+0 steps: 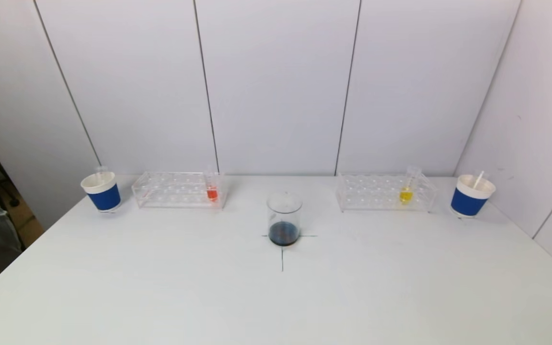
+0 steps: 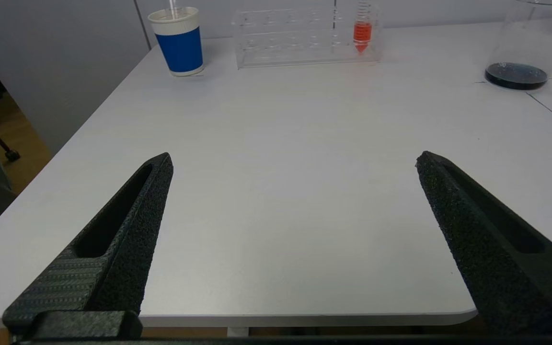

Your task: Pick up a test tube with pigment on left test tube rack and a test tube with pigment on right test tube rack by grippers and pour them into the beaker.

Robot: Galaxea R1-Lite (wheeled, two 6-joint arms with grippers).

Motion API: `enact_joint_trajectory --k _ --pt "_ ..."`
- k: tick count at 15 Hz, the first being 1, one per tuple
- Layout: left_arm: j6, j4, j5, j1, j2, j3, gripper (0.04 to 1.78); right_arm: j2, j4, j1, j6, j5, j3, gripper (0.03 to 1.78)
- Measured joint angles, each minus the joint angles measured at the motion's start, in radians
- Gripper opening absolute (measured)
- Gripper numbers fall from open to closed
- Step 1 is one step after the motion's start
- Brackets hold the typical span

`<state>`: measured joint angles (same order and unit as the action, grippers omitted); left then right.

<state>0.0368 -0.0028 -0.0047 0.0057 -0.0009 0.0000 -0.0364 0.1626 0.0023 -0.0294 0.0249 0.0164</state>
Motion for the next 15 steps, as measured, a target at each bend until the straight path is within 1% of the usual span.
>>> enact_joint_trajectory --k 1,3,5,6,15 --pt "0.0 0.0 0.0 0.0 0.0 0.0 1.78 0.014 -0.021 -0.001 0.004 -0.004 -0.008 1.77" --pt "0.0 0.0 0.0 0.0 0.0 0.0 1.78 0.03 -0.056 -0.001 -0.012 -0.011 -0.014 1.77" --pt "0.0 0.0 0.0 0.0 0.0 0.0 1.78 0.035 -0.156 -0.001 -0.053 -0.02 -0.013 1.77" --pt "0.0 0.0 0.0 0.0 0.0 0.0 1.78 0.036 -0.178 -0.001 -0.055 -0.022 -0.009 1.77" --pt "0.0 0.0 0.0 0.0 0.0 0.0 1.78 0.038 -0.184 -0.001 -0.048 -0.019 -0.007 1.77"
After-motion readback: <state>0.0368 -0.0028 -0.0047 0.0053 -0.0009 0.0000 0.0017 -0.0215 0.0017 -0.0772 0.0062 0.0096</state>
